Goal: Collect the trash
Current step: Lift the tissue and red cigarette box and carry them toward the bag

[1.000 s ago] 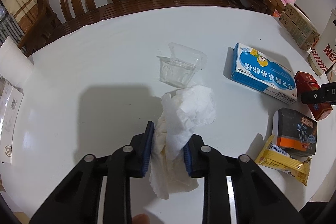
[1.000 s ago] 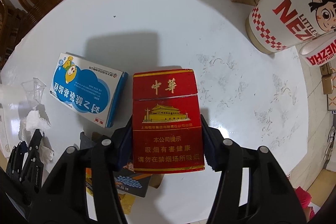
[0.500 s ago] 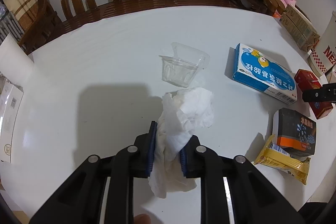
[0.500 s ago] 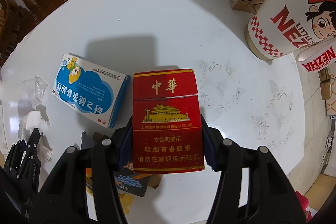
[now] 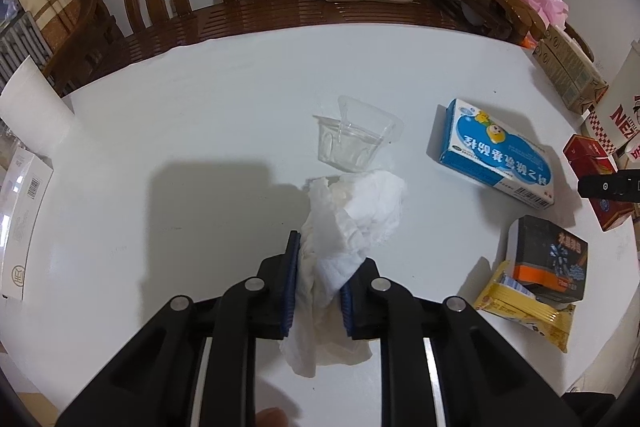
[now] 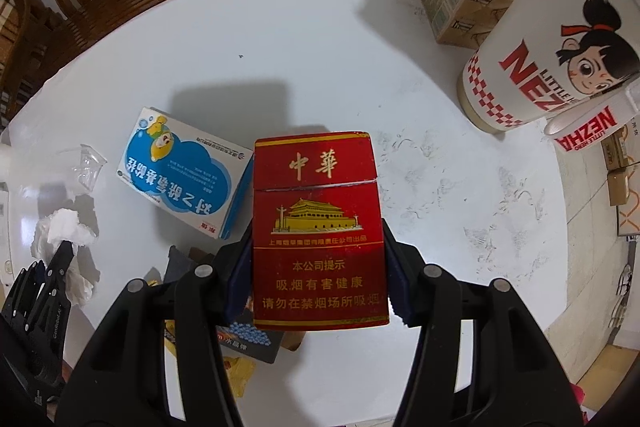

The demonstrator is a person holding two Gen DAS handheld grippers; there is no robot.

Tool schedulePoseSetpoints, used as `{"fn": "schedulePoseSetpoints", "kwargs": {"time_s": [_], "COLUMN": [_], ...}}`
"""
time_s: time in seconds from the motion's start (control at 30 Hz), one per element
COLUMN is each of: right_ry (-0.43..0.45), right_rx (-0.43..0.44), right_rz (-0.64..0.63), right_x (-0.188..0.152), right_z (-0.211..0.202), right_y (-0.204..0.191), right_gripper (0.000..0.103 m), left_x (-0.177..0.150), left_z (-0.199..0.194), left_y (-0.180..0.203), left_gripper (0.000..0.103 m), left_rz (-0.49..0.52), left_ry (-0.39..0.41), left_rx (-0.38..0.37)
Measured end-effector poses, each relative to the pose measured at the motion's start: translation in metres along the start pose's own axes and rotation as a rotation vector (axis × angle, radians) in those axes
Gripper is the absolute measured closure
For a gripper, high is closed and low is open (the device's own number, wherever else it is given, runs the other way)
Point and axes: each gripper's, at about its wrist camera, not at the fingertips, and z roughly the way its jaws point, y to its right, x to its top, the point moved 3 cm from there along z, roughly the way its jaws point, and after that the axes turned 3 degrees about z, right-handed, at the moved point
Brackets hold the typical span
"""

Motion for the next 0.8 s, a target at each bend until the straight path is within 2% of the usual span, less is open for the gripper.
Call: {"fn": "schedulePoseSetpoints", "kwargs": {"time_s": [0.47, 0.8], "right_ry": [0.052, 0.090], "right_rx": [0.035, 0.061], "right_rz": [-0.040, -0.085], "right_x": [-0.012, -0.037], "right_z": [-0.034, -0.064], "right_y": [0.002, 0.010], "right_gripper": [0.049, 0.048], "left_x": [-0.006, -0.017], "left_z": [-0.037, -0.079], "left_y": [0.004, 0.020], "left_gripper": [0.085, 0.085], "left_rz": [0.006, 0.023], "left_ry": [0.043, 0.088], "left_rx": [-0.014, -0.021]}}
